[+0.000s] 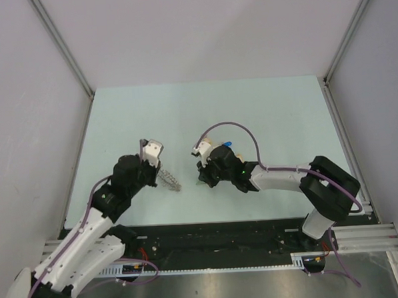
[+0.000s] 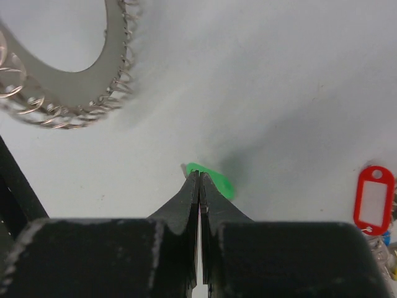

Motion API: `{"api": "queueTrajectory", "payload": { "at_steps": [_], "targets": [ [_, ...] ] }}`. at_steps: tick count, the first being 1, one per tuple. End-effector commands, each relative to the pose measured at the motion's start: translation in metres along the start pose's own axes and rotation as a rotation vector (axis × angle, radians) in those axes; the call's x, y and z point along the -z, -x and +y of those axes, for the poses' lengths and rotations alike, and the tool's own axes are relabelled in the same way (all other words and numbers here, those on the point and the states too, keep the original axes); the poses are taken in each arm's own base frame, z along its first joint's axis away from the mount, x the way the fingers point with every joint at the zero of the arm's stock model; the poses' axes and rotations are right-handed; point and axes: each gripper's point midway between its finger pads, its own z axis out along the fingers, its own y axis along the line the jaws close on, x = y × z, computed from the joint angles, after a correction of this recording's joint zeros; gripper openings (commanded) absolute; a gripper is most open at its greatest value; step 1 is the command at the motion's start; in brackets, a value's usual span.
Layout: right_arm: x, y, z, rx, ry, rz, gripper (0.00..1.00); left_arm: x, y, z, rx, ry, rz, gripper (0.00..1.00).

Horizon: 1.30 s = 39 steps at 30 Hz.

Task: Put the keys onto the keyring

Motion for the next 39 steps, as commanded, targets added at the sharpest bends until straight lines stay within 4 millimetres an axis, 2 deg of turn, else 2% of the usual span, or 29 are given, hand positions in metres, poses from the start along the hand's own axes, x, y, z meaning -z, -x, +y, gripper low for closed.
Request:
{"api": "queueTrajectory", "payload": {
  "at_steps": [1, 2, 4, 5, 7, 8, 10, 12, 15, 19, 22, 24, 25, 27, 28, 29, 31, 34, 35, 39],
  "targets": [
    [0.028, 0.066, 0.003, 0.058, -0.023, -0.313, 0.0, -0.019, 0.029, 0.015, 0.072, 0.018, -0.007, 0.01],
    [0.035, 0.073, 0.004, 0.064, -0.024, -0.357, 0.0, -0.031, 0.022, 0.01, 0.083, -0.022, 0.039, 0.01],
    [0.046, 0.07, 0.003, 0.077, -0.034, -0.391, 0.0, -0.041, 0.024, 0.02, 0.115, -0.013, 0.062, 0.01],
    [0.052, 0.073, 0.004, 0.084, -0.033, -0.424, 0.0, -0.053, 0.014, 0.021, 0.123, -0.015, 0.114, 0.01],
    [0.064, 0.071, 0.003, 0.091, -0.041, -0.462, 0.0, -0.065, 0.015, 0.026, 0.133, -0.011, 0.141, 0.02],
    [0.07, 0.076, 0.004, 0.094, -0.041, -0.496, 0.0, -0.077, 0.006, 0.025, 0.138, -0.018, 0.189, 0.02],
    [0.083, 0.078, 0.007, 0.104, -0.036, -0.533, 0.0, -0.09, 0.004, 0.027, 0.142, -0.027, 0.221, 0.02],
    [0.092, 0.083, 0.009, 0.111, -0.034, -0.569, 0.0, -0.106, -0.009, 0.028, 0.151, -0.04, 0.28, 0.03],
    [0.107, 0.087, 0.012, 0.113, -0.029, -0.616, 0.0, -0.122, -0.024, 0.028, 0.159, -0.057, 0.342, 0.02],
    [0.122, 0.092, 0.015, 0.116, -0.02, -0.66, 0.0, -0.135, -0.037, 0.021, 0.176, -0.105, 0.375, 0.05],
    [0.134, 0.097, 0.016, 0.117, -0.017, -0.692, 0.0, -0.134, -0.041, 0.017, 0.188, -0.121, 0.377, 0.11],
    [0.143, 0.1, 0.017, 0.117, -0.017, -0.715, 0.0, -0.131, -0.037, 0.015, 0.201, -0.129, 0.359, 0.23],
    [0.146, 0.102, 0.018, 0.117, -0.016, -0.726, 0.0, -0.128, -0.026, 0.015, 0.202, -0.133, 0.318, 0.3],
    [0.154, 0.105, 0.018, 0.116, -0.016, -0.752, 0.0, -0.123, -0.015, 0.01, 0.211, -0.154, 0.264, 0.37],
    [0.155, 0.105, 0.018, 0.115, -0.013, -0.756, 0.0, -0.115, 0.001, 0.01, 0.203, -0.162, 0.206, 0.43],
    [0.159, 0.106, 0.02, 0.114, -0.007, -0.766, 0.0, -0.109, 0.006, 0.003, 0.23, -0.19, 0.183, 0.45],
    [0.162, 0.107, 0.022, 0.119, 0.008, -0.774, 0.0, -0.09, 0.037, -0.001, 0.206, -0.22, 0.062, 0.49],
    [0.171, 0.109, 0.028, 0.127, 0.044, -0.789, 0.0, -0.064, 0.066, -0.021, 0.147, -0.331, -0.084, 0.51],
    [0.175, 0.111, 0.029, 0.13, 0.052, -0.801, 0.0, -0.042, 0.081, -0.034, 0.119, -0.407, -0.163, 0.51],
    [0.182, 0.112, 0.035, 0.146, 0.099, -0.807, 0.0, 0.006, 0.113, -0.065, -0.02, -0.598, -0.375, 0.5]
  ]
}}
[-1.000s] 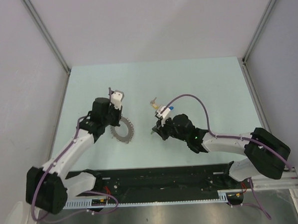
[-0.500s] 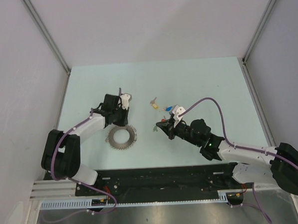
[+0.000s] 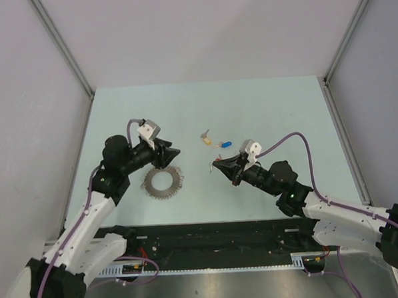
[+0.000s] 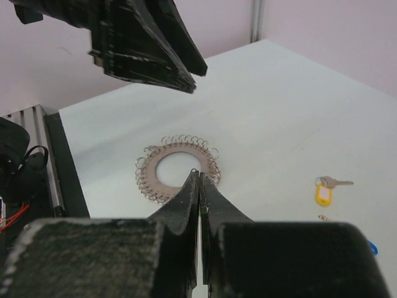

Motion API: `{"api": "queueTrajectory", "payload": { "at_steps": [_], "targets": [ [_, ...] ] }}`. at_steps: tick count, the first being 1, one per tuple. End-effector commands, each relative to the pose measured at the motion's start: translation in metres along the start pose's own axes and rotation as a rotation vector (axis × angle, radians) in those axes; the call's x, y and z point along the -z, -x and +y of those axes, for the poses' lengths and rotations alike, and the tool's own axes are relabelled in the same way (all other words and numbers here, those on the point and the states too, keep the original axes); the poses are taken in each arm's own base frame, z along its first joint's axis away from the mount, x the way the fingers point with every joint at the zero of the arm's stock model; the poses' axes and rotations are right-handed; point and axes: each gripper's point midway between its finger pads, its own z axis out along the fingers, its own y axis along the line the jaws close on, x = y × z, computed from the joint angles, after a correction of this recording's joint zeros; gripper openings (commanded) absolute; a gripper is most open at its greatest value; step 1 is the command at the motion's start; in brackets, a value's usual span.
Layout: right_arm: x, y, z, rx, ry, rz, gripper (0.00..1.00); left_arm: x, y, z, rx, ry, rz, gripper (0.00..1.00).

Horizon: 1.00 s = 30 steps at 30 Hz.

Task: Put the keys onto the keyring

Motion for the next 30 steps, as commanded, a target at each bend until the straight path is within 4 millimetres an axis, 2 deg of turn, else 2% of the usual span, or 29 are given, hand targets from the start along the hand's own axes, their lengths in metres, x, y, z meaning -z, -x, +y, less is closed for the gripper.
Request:
{"api": "queueTrajectory", "payload": {
  "at_steps": [1, 3, 9, 21, 22, 30],
  "targets": [
    [0.005, 0.022, 0.009, 0.006, 0.068, -0.065, 0.0, 0.029, 0.037, -0.069, -0.164, -0.326, -0.202, 0.49],
    [0.007, 0.025, 0.012, 0.005, 0.084, -0.072, 0.0, 0.04, 0.045, -0.095, -0.213, -0.431, -0.243, 0.46],
    [0.009, 0.032, 0.019, -0.006, 0.125, -0.092, 0.0, 0.044, 0.053, -0.139, -0.279, -0.594, -0.237, 0.4],
    [0.012, 0.036, 0.026, -0.013, 0.165, -0.104, 0.0, 0.03, 0.048, -0.167, -0.316, -0.702, -0.187, 0.27],
    [0.012, 0.038, 0.026, -0.013, 0.164, -0.108, 0.0, 0.027, 0.042, -0.165, -0.3, -0.698, -0.155, 0.26],
    [0.014, 0.04, 0.026, -0.016, 0.168, -0.115, 0.0, 0.017, 0.033, -0.162, -0.283, -0.68, -0.122, 0.24]
  ]
}}
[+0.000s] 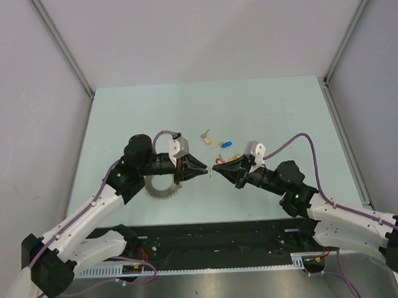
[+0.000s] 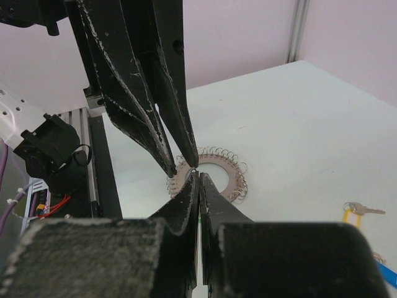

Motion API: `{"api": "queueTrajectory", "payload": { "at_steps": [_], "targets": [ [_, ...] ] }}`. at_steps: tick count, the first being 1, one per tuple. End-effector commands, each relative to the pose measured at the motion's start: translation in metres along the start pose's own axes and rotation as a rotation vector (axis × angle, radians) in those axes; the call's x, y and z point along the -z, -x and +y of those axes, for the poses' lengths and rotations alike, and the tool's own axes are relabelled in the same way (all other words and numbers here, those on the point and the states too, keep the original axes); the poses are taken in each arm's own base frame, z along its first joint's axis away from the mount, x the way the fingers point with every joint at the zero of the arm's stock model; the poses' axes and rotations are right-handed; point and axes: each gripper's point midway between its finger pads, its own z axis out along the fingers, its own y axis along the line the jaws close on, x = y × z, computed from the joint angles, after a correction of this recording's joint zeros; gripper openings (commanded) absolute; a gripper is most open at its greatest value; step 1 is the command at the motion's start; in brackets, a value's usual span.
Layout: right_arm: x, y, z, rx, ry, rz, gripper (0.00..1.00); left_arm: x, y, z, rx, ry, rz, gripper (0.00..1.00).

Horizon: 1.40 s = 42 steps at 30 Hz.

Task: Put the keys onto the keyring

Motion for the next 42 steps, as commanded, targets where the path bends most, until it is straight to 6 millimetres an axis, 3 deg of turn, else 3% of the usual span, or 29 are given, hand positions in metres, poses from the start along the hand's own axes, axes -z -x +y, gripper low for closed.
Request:
{"api": "queueTrajectory", "payload": {
  "at_steps": [1, 15, 26, 37, 42],
  "targets": [
    [0.001, 0.017, 0.003, 0.007, 0.016, -0.058, 0.0, -0.002, 0.012, 0.0, -0.045, -0.01, -0.014, 0.23],
    [0.0, 0.016, 0.005, 0.005, 0.027, -0.056, 0.0, -0.009, 0.01, -0.003, -0.028, -0.038, -0.009, 0.22],
    [-0.001, 0.01, 0.005, 0.001, 0.029, -0.037, 0.0, -0.01, 0.01, -0.001, -0.038, -0.028, -0.007, 0.0],
    [-0.002, -0.001, 0.006, -0.021, 0.039, 0.0, 0.0, -0.009, 0.002, 0.003, -0.053, -0.007, 0.014, 0.0],
    [-0.002, -0.003, 0.002, -0.043, 0.024, 0.023, 0.26, -0.009, 0.001, 0.002, -0.061, -0.013, 0.01, 0.0]
  ]
}}
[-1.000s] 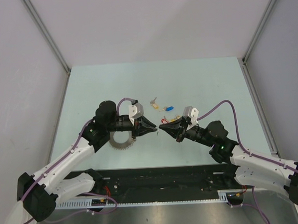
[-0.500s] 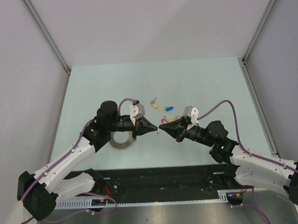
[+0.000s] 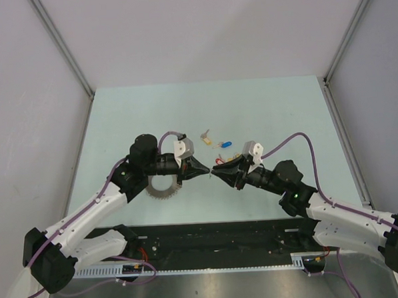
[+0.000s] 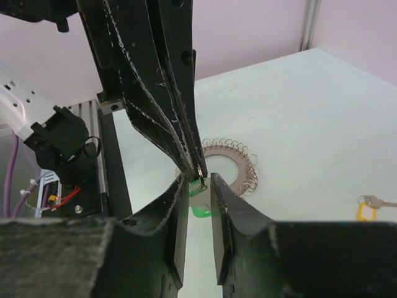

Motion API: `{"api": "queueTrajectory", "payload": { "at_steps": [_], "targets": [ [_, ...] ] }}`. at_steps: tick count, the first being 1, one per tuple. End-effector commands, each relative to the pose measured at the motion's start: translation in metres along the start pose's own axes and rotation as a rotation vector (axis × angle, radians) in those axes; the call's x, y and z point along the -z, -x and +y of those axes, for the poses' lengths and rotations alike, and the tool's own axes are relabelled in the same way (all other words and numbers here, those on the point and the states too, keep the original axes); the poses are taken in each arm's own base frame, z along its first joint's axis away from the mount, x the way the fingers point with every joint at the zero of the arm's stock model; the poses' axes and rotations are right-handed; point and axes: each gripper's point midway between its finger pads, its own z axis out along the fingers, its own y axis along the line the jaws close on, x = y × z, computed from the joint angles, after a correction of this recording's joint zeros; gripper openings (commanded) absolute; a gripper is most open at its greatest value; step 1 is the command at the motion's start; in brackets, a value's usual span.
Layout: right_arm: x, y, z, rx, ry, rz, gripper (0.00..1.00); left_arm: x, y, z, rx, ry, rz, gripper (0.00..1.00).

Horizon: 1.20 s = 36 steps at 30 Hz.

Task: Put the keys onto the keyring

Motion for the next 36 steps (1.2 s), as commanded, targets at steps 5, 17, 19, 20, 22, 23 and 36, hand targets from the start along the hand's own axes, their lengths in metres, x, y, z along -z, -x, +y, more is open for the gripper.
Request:
{"api": "queueTrajectory", "payload": {
  "at_steps": [5, 17, 19, 20, 22, 23, 36],
  "targets": [
    [-0.001, 0.002, -0.01, -0.038, -0.014, 0.031, 0.32, 0.001, 0.014, -0.003, -0.082, -0.014, -0.031, 0.0],
    [0.0, 0.002, -0.005, -0.051, 0.044, 0.147, 0.42, 0.006, -0.001, 0.006, -0.092, 0.037, 0.062, 0.0],
    [-0.002, 0.003, -0.006, -0.046, 0.048, 0.158, 0.42, 0.007, -0.001, 0.006, -0.098, 0.043, 0.068, 0.01],
    [-0.002, -0.001, -0.006, -0.051, 0.045, 0.178, 0.42, 0.007, -0.001, 0.006, -0.102, 0.043, 0.068, 0.0],
    [-0.005, -0.002, -0.007, -0.054, 0.048, 0.194, 0.42, 0.007, -0.004, 0.005, -0.1, 0.041, 0.079, 0.0],
    [-0.005, -0.004, -0.006, -0.055, 0.051, 0.204, 0.42, 0.007, -0.003, 0.005, -0.102, 0.041, 0.081, 0.01],
    [-0.016, -0.017, -0.008, -0.069, 0.079, 0.268, 0.38, 0.004, -0.009, 0.005, -0.098, 0.04, 0.112, 0.01]
  ]
}}
